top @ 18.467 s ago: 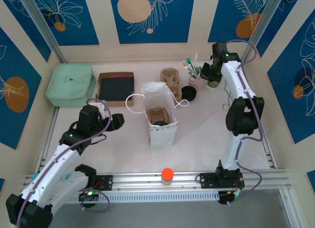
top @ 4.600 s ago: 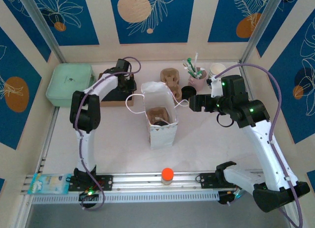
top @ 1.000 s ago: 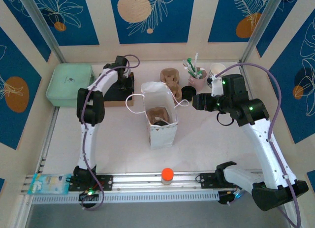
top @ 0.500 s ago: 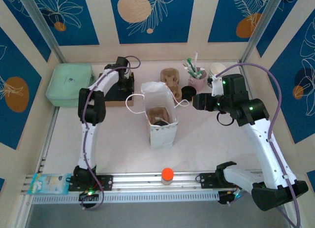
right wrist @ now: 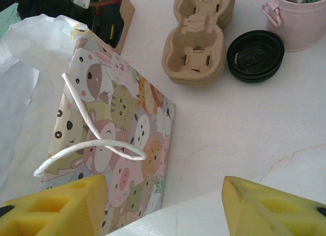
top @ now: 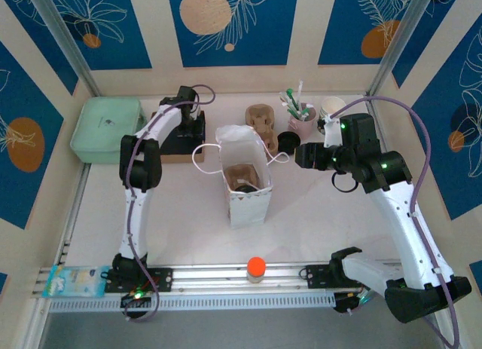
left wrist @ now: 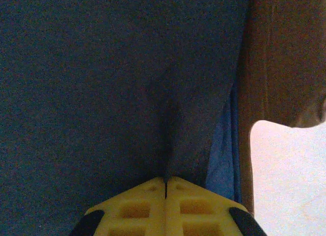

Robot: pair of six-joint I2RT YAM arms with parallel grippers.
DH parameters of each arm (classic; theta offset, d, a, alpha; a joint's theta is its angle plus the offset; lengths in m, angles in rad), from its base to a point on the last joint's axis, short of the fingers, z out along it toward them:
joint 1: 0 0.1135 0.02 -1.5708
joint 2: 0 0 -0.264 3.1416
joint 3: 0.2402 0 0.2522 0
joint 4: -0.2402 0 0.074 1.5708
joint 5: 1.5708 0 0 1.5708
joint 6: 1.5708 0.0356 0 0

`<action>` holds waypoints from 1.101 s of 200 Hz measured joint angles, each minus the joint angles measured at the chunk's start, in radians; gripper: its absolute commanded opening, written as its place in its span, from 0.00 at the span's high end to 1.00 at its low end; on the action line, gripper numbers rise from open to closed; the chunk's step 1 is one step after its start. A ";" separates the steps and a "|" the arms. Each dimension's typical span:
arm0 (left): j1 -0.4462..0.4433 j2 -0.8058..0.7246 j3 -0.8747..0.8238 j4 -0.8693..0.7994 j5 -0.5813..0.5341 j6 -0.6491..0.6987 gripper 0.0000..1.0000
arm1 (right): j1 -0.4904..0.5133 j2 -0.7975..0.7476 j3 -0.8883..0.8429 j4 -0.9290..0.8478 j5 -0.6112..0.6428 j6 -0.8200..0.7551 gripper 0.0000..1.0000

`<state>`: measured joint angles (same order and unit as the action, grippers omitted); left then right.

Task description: Pack the takeout coffee

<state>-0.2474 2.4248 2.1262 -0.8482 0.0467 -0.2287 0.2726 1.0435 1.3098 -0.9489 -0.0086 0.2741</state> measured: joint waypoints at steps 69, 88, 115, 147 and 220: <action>0.000 0.000 0.024 -0.027 -0.004 0.003 1.00 | 0.000 0.000 0.000 0.000 0.000 0.000 0.39; 0.000 0.000 0.026 -0.029 -0.004 0.004 1.00 | 0.000 0.000 0.000 0.000 -0.003 0.000 0.39; 0.001 -0.002 0.026 -0.034 -0.004 0.011 1.00 | 0.000 0.000 0.000 0.000 -0.005 0.000 0.39; 0.005 -0.013 0.026 -0.036 -0.004 0.022 1.00 | 0.000 0.000 0.000 0.000 -0.011 0.000 0.39; 0.014 -0.085 0.026 -0.054 0.001 0.029 1.00 | 0.000 0.000 0.000 0.000 -0.025 0.008 0.40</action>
<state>-0.2333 2.3402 2.1517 -0.9020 0.0479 -0.1997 0.2726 1.0435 1.3094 -0.9493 -0.0334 0.2817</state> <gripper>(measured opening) 0.051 0.608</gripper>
